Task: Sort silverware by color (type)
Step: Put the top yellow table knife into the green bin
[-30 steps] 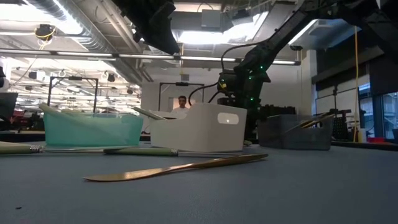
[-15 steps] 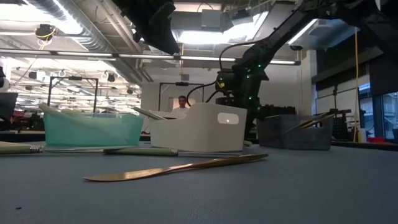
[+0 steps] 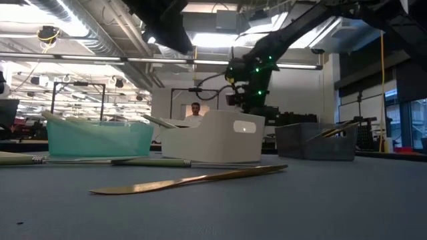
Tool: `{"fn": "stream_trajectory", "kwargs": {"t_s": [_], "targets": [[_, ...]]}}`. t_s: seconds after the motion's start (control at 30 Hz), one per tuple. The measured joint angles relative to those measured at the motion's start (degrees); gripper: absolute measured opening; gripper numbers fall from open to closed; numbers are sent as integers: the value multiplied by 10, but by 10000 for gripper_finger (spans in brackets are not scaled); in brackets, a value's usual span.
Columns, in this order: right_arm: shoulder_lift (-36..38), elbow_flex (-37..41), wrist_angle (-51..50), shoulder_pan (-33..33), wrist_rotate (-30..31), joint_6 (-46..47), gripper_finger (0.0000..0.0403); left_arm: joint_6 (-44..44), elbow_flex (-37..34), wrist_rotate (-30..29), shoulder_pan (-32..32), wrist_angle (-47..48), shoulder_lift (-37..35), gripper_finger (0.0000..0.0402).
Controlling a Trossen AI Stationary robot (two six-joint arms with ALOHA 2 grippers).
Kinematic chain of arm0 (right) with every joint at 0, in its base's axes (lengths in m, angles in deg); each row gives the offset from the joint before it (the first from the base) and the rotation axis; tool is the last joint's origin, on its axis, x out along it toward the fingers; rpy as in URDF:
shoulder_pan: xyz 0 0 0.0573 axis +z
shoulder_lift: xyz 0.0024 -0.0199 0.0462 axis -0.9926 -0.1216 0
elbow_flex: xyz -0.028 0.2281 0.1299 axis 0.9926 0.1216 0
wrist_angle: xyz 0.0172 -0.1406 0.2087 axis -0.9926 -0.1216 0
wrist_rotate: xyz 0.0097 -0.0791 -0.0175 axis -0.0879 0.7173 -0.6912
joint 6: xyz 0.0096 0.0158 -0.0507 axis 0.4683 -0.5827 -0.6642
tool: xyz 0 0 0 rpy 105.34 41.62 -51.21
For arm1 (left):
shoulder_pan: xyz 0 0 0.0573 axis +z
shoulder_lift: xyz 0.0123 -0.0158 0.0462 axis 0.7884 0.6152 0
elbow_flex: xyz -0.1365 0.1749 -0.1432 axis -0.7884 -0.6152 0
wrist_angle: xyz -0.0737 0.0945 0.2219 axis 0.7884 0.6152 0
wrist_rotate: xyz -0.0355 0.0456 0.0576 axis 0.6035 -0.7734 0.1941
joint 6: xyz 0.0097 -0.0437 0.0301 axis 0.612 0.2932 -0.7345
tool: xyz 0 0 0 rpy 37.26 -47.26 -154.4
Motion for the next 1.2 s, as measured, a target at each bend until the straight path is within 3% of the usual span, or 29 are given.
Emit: {"fn": "stream_trajectory", "kwargs": {"t_s": [0.37,0.67,0.93,1.2], "targets": [[2,-107,-1,8,22,-50,34,35,0,1,18,0,-71,137],[3,-177,6,61,38,-161,34,151,0,4,43,71,-153,137],[3,-191,25,131,39,-240,35,252,0,46,67,172,-217,137],[3,-191,85,203,38,-312,35,285,0,127,95,219,-237,137]]}}
